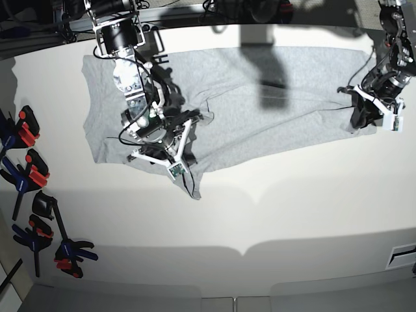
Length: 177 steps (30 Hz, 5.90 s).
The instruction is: Fold the T-shirt properly
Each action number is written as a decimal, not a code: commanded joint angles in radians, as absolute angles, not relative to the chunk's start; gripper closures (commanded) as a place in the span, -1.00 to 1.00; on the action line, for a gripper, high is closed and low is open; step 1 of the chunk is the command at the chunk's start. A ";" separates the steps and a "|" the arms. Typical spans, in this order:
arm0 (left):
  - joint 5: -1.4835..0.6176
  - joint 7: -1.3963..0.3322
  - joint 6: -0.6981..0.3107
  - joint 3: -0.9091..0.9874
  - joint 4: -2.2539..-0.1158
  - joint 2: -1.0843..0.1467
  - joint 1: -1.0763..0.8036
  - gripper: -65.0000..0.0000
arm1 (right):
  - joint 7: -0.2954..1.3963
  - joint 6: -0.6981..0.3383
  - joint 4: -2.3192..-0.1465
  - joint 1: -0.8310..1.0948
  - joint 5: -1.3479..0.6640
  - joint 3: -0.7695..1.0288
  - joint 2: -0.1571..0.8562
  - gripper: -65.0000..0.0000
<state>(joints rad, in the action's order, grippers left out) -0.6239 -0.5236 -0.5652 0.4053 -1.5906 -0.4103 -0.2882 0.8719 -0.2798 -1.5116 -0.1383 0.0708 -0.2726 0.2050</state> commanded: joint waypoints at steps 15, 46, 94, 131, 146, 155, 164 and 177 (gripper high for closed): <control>-0.640 -0.496 -0.569 0.413 -1.608 -0.427 -0.282 1.00 | 0.823 -0.268 -1.456 -0.173 0.075 -0.268 0.207 0.40; -0.628 -0.495 -0.569 0.413 -1.608 -0.427 -0.282 1.00 | 1.023 -0.261 -1.690 -0.176 0.210 -0.268 0.208 1.00; -0.718 -0.599 -0.698 0.413 -1.608 -0.622 -0.286 1.00 | 0.950 -0.261 -2.284 0.477 0.284 0.138 0.213 1.00; -0.760 -0.797 -0.698 0.410 -1.475 -0.644 -0.220 0.18 | 0.947 -0.274 -2.284 0.477 0.224 0.138 0.213 1.00; -0.997 -0.881 -0.698 0.323 -1.242 -0.644 -0.163 0.18 | 0.945 -0.280 -2.284 0.477 0.224 0.138 0.213 1.00; -1.100 -0.953 -0.698 0.327 -1.294 -0.654 -0.163 0.31 | 0.946 -0.280 -2.284 0.477 0.225 0.138 0.213 1.00; -1.110 -0.950 -0.698 0.326 -1.294 -0.654 -0.163 0.57 | 0.947 -0.280 -2.284 0.477 0.225 0.138 0.213 1.00; -1.345 -1.181 -0.698 0.327 -1.385 -0.676 -0.269 1.00 | 0.958 -0.280 -2.284 0.477 0.232 0.138 0.213 1.00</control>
<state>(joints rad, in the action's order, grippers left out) -1.3193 -1.1923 -0.6895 0.3164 -1.3720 -0.6556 -0.2718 0.9768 -0.2764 -2.2646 0.4793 0.2203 0.1333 0.2073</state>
